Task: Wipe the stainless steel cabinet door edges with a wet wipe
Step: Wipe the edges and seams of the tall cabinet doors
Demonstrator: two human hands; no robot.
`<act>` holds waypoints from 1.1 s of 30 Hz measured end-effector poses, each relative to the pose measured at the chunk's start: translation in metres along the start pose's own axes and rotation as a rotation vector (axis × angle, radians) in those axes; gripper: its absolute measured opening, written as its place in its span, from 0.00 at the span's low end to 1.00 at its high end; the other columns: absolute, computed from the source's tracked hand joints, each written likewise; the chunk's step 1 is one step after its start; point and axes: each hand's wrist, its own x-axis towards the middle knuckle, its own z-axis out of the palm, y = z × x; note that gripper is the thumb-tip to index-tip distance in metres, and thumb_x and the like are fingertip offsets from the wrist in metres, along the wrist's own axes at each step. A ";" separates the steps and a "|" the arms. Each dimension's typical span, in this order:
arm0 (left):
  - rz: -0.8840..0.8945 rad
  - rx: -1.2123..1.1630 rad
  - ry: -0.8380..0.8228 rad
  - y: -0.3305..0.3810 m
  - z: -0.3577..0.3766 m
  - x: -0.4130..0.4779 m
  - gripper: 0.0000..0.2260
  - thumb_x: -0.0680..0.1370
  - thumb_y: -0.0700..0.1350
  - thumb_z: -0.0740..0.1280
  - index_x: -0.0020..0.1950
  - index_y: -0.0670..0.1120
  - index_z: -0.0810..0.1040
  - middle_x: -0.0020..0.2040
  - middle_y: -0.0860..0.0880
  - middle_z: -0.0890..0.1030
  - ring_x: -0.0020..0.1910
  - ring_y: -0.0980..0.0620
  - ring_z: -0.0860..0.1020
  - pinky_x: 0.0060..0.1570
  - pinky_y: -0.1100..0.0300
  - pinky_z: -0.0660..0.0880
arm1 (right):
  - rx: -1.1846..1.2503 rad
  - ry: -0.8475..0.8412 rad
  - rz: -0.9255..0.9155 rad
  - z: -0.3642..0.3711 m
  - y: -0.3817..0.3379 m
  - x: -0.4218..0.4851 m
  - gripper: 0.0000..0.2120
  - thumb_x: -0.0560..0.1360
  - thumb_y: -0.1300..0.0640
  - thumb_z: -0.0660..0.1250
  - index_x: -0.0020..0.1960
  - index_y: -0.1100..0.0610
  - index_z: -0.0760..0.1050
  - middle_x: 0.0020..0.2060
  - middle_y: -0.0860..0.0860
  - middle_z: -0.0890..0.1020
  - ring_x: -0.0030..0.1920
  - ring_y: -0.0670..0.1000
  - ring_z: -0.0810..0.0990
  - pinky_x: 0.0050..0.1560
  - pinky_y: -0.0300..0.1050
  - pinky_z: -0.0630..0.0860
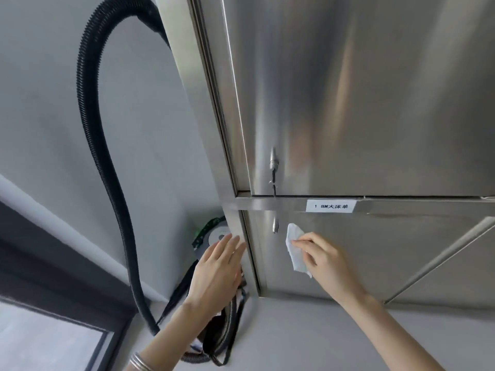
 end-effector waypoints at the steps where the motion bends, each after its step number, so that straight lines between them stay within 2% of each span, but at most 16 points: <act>1: 0.019 -0.011 0.003 -0.011 0.000 0.002 0.25 0.61 0.42 0.80 0.58 0.43 0.83 0.59 0.47 0.82 0.60 0.47 0.80 0.55 0.49 0.79 | -0.006 0.003 0.003 0.007 -0.009 0.007 0.20 0.61 0.79 0.70 0.47 0.60 0.82 0.40 0.51 0.81 0.36 0.52 0.79 0.32 0.43 0.78; 4: 0.060 -0.039 0.024 -0.034 0.007 0.010 0.25 0.61 0.40 0.80 0.57 0.42 0.83 0.59 0.45 0.82 0.60 0.46 0.80 0.55 0.49 0.79 | -0.038 0.007 0.007 0.027 -0.028 0.023 0.20 0.60 0.78 0.70 0.47 0.60 0.82 0.40 0.52 0.81 0.36 0.52 0.79 0.34 0.40 0.77; 8: 0.118 -0.077 0.059 -0.051 0.032 0.020 0.25 0.61 0.39 0.80 0.57 0.41 0.83 0.60 0.45 0.81 0.61 0.45 0.79 0.56 0.49 0.79 | -0.073 0.018 0.002 0.059 -0.032 0.033 0.20 0.60 0.77 0.71 0.47 0.59 0.82 0.41 0.51 0.81 0.37 0.52 0.80 0.35 0.40 0.77; 12: 0.136 -0.043 0.098 -0.065 0.081 0.027 0.26 0.63 0.39 0.78 0.61 0.40 0.81 0.64 0.44 0.78 0.65 0.44 0.76 0.62 0.47 0.74 | -0.087 0.066 -0.048 0.112 -0.015 0.037 0.19 0.61 0.78 0.71 0.47 0.62 0.82 0.41 0.53 0.82 0.38 0.55 0.80 0.37 0.45 0.79; 14: 0.143 -0.020 0.166 -0.073 0.112 0.033 0.27 0.65 0.39 0.77 0.64 0.39 0.78 0.67 0.43 0.76 0.68 0.44 0.74 0.65 0.46 0.72 | -0.124 0.171 -0.091 0.141 0.000 0.039 0.18 0.62 0.78 0.70 0.47 0.62 0.82 0.41 0.54 0.82 0.38 0.55 0.81 0.37 0.46 0.79; 17: 0.167 0.029 0.312 -0.084 0.156 0.043 0.27 0.70 0.39 0.73 0.69 0.37 0.73 0.72 0.43 0.71 0.72 0.44 0.68 0.70 0.47 0.67 | -0.142 0.378 -0.184 0.176 0.019 0.042 0.14 0.71 0.72 0.60 0.49 0.64 0.82 0.43 0.55 0.82 0.40 0.56 0.81 0.40 0.48 0.78; 21: 0.199 0.140 0.519 -0.097 0.200 0.061 0.28 0.74 0.39 0.65 0.74 0.39 0.66 0.75 0.45 0.66 0.76 0.47 0.60 0.73 0.47 0.59 | -0.113 0.567 -0.246 0.211 0.035 0.057 0.20 0.81 0.61 0.51 0.51 0.64 0.81 0.46 0.55 0.82 0.45 0.54 0.80 0.46 0.45 0.77; 22: 0.210 0.168 0.569 -0.100 0.208 0.065 0.27 0.75 0.39 0.64 0.75 0.40 0.65 0.76 0.46 0.65 0.76 0.47 0.60 0.74 0.47 0.58 | -0.102 0.599 -0.250 0.218 0.037 0.062 0.19 0.82 0.61 0.52 0.51 0.64 0.81 0.47 0.55 0.82 0.47 0.53 0.79 0.49 0.43 0.76; 24: 0.237 0.242 0.659 -0.109 0.222 0.074 0.27 0.77 0.40 0.61 0.76 0.41 0.62 0.77 0.47 0.63 0.76 0.48 0.59 0.75 0.47 0.56 | -0.093 0.617 -0.259 0.232 0.044 0.072 0.12 0.78 0.67 0.58 0.53 0.64 0.80 0.49 0.56 0.82 0.51 0.53 0.78 0.55 0.39 0.71; 26: 0.260 0.302 0.754 -0.118 0.234 0.083 0.26 0.78 0.42 0.59 0.77 0.41 0.62 0.77 0.48 0.60 0.77 0.49 0.57 0.75 0.47 0.54 | -0.111 0.605 -0.268 0.244 0.050 0.081 0.14 0.73 0.71 0.62 0.57 0.66 0.78 0.54 0.59 0.80 0.55 0.57 0.77 0.59 0.40 0.67; 28: 0.280 0.336 0.839 -0.125 0.242 0.092 0.27 0.78 0.44 0.59 0.77 0.41 0.61 0.77 0.47 0.59 0.77 0.50 0.56 0.75 0.47 0.54 | -0.209 0.615 -0.316 0.255 0.052 0.085 0.16 0.73 0.72 0.61 0.61 0.68 0.75 0.59 0.62 0.77 0.61 0.60 0.75 0.64 0.44 0.65; 30: 0.301 0.350 0.902 -0.128 0.248 0.100 0.27 0.79 0.46 0.58 0.77 0.40 0.59 0.77 0.46 0.59 0.77 0.49 0.56 0.76 0.46 0.53 | -0.414 0.642 -0.360 0.263 0.055 0.086 0.16 0.75 0.71 0.60 0.63 0.70 0.72 0.63 0.63 0.75 0.66 0.60 0.72 0.68 0.48 0.65; 33: 0.316 0.365 0.963 -0.131 0.253 0.107 0.27 0.80 0.47 0.57 0.77 0.40 0.58 0.78 0.45 0.58 0.77 0.48 0.56 0.76 0.46 0.53 | -0.682 0.650 -0.367 0.273 0.063 0.079 0.18 0.77 0.69 0.53 0.65 0.69 0.70 0.65 0.61 0.73 0.69 0.58 0.68 0.69 0.53 0.65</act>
